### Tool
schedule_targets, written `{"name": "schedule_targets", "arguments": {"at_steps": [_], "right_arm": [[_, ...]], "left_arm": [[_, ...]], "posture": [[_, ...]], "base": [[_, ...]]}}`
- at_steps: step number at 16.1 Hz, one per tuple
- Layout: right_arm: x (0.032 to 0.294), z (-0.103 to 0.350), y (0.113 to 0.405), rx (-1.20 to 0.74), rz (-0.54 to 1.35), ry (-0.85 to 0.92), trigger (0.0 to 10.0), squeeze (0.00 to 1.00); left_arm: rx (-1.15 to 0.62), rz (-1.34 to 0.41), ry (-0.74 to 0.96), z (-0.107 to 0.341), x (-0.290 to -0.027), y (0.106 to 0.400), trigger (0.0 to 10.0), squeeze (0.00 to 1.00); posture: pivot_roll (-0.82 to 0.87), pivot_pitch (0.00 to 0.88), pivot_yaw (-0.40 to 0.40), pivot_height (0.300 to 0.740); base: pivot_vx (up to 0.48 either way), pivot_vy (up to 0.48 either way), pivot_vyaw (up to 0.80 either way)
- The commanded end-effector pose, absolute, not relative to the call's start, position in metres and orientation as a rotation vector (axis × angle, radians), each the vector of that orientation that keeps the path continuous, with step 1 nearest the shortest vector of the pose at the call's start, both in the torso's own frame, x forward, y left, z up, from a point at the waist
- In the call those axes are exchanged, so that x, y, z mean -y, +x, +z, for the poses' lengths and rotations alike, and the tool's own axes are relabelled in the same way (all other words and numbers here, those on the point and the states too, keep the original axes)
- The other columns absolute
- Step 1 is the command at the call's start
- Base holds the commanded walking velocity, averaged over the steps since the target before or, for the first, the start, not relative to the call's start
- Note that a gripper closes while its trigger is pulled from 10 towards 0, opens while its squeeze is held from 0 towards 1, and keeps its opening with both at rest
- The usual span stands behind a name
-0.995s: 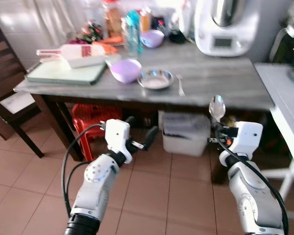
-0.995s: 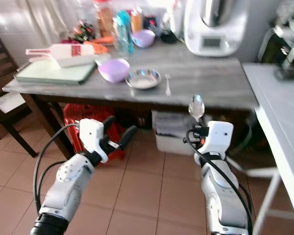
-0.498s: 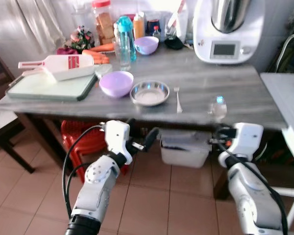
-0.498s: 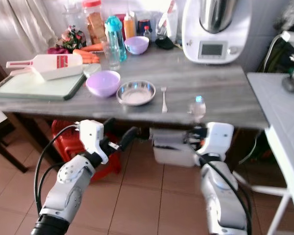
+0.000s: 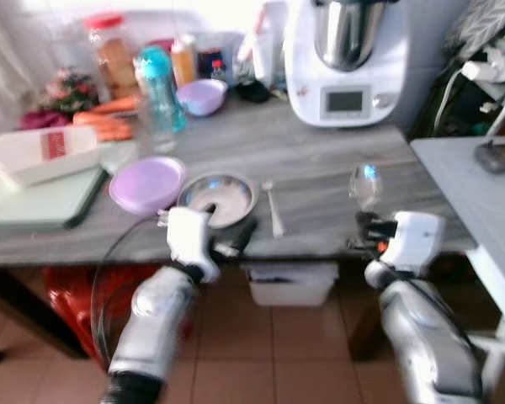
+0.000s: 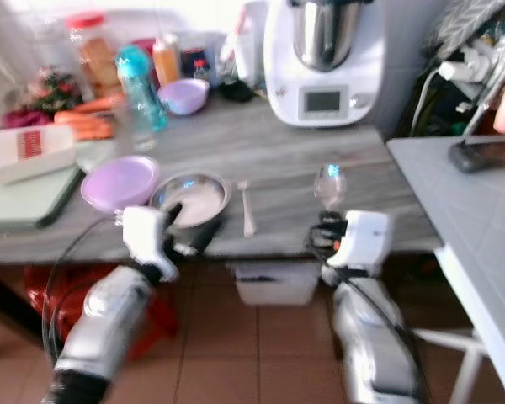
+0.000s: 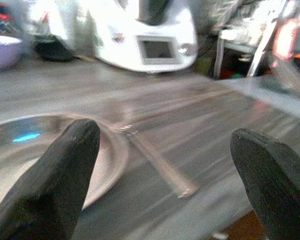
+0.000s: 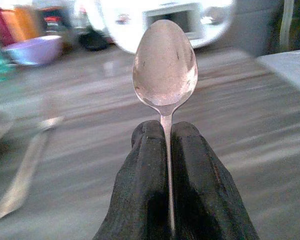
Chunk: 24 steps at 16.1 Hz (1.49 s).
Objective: Setting the table
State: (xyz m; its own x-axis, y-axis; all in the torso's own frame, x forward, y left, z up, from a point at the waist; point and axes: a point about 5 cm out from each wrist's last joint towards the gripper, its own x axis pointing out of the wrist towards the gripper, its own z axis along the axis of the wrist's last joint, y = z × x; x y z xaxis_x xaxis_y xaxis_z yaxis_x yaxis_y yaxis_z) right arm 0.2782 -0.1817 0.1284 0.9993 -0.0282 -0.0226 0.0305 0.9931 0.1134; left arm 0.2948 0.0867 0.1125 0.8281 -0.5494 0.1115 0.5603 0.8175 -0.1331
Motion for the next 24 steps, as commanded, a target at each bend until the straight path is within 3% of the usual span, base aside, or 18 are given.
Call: {"name": "schedule_targets", "arguments": {"at_steps": [1,9,13,24], "right_arm": [[0.170,0.137,0.281,0.020,0.009,0.127,10.0,0.00],[0.168,0.133,0.277,0.012,0.010,0.115,10.0,0.00],[0.166,0.126,0.285,-0.075,0.056,0.145,10.0,0.00],[0.140,0.103,0.307,-0.266,0.089,0.169,10.0,0.00]], "left_arm": [[0.076,-0.553,-0.130,0.115,-0.100,0.298,10.0,0.00],[0.165,-0.486,-0.011,0.125,-0.122,0.288,10.0,0.00],[0.123,-0.594,0.089,0.116,-0.146,0.259,10.0,0.00],[0.054,-0.711,0.085,0.108,-0.149,0.247,10.0,0.00]], "posture": [[-0.05,0.022,0.056,0.740],[-0.05,0.025,0.060,0.740],[-0.03,0.029,0.057,0.740],[-0.02,0.029,0.054,0.740]], "base": [[0.480,0.000,0.00],[0.104,0.000,0.00],[0.000,0.000,0.00],[0.000,0.000,0.00]]}}
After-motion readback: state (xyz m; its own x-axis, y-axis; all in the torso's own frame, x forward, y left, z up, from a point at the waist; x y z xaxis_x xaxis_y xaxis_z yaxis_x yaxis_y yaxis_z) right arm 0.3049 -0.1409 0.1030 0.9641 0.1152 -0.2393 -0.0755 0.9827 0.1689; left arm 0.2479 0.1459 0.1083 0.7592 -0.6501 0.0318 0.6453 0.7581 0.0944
